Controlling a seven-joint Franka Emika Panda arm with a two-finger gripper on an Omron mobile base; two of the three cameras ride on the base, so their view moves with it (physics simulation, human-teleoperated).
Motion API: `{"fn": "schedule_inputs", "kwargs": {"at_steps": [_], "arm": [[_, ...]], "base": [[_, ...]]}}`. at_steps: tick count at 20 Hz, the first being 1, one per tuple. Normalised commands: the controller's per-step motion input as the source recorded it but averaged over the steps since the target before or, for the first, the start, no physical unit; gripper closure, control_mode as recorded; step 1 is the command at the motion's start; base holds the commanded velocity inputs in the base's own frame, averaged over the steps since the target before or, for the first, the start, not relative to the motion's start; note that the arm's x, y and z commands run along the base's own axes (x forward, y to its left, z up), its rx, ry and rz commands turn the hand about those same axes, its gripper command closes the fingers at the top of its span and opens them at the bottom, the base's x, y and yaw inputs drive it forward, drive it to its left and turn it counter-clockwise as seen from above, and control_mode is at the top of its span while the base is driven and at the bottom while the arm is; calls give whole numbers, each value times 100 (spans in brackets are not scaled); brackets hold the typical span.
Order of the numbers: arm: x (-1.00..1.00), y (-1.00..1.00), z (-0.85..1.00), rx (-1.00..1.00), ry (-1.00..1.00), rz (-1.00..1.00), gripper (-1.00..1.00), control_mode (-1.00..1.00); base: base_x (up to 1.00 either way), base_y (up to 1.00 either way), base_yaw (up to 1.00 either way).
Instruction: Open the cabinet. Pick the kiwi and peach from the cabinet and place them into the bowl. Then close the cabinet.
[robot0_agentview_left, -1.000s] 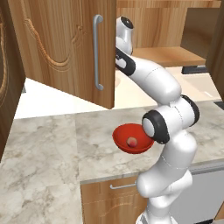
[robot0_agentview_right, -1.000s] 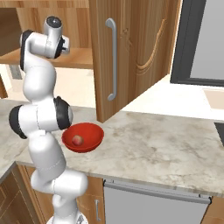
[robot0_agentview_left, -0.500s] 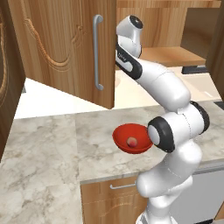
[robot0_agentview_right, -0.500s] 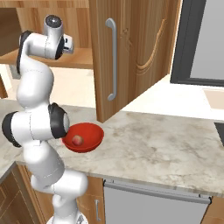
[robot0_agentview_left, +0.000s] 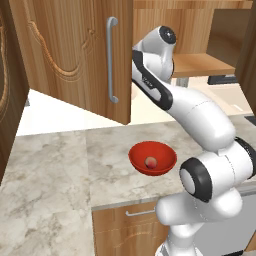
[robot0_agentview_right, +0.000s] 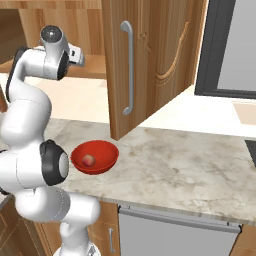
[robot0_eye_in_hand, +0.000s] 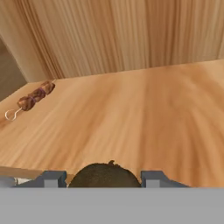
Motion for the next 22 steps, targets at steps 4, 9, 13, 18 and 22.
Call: {"fn": "schedule_inputs", "kwargs": {"at_steps": [4, 9, 13, 18, 22], "arm": [[-62, -33, 19, 0, 0, -14, 100, -100], [-62, -35, 43, 0, 8, -15, 100, -100], [-51, -41, 26, 0, 18, -11, 100, -100], [-25, -44, -1, 0, 35, -1, 100, -100], [-8, -43, -26, 0, 27, 2, 100, -100]], "base": [[0, 0, 0], [0, 0, 0], [0, 0, 0], [0, 0, 0], [0, 0, 0]]}}
